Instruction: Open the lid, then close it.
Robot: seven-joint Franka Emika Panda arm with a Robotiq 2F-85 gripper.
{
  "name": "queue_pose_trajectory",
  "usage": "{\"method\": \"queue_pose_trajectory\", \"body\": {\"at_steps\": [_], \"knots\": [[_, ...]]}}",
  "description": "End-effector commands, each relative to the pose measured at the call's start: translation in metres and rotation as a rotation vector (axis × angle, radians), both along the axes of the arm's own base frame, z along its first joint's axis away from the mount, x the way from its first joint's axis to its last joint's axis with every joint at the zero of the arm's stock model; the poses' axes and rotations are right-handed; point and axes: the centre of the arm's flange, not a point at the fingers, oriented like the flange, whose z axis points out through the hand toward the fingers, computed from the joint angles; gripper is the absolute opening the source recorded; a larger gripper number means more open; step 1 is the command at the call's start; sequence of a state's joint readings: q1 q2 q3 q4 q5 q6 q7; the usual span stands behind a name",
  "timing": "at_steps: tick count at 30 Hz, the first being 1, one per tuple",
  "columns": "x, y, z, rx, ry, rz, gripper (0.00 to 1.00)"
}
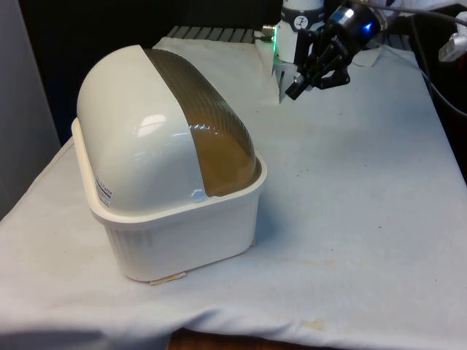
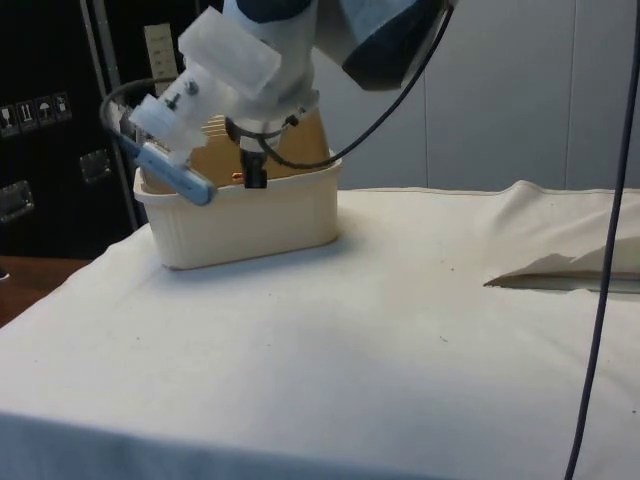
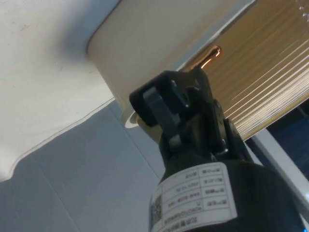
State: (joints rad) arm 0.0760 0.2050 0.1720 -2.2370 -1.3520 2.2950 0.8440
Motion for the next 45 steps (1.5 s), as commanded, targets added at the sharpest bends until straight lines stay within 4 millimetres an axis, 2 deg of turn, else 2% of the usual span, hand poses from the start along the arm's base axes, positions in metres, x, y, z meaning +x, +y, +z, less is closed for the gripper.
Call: {"method": "queue_pose_trajectory", "body": {"at_steps": [1, 12, 24, 34, 45], "knots": [[0.0, 0.001, -0.001, -0.005, -0.018, 0.002, 0.0], [-0.006, -0.002, -0.015, 0.002, -0.06, -0.011, 0.0], [0.0, -0.001, -0.027, -0.01, -0.15, 0.007, 0.0], [0.0, -0.002, -0.049, -0.058, -0.165, 0.004, 0.0], [0.011, -0.006, -0.051, -0.137, -0.179, -0.006, 0.0]]}}
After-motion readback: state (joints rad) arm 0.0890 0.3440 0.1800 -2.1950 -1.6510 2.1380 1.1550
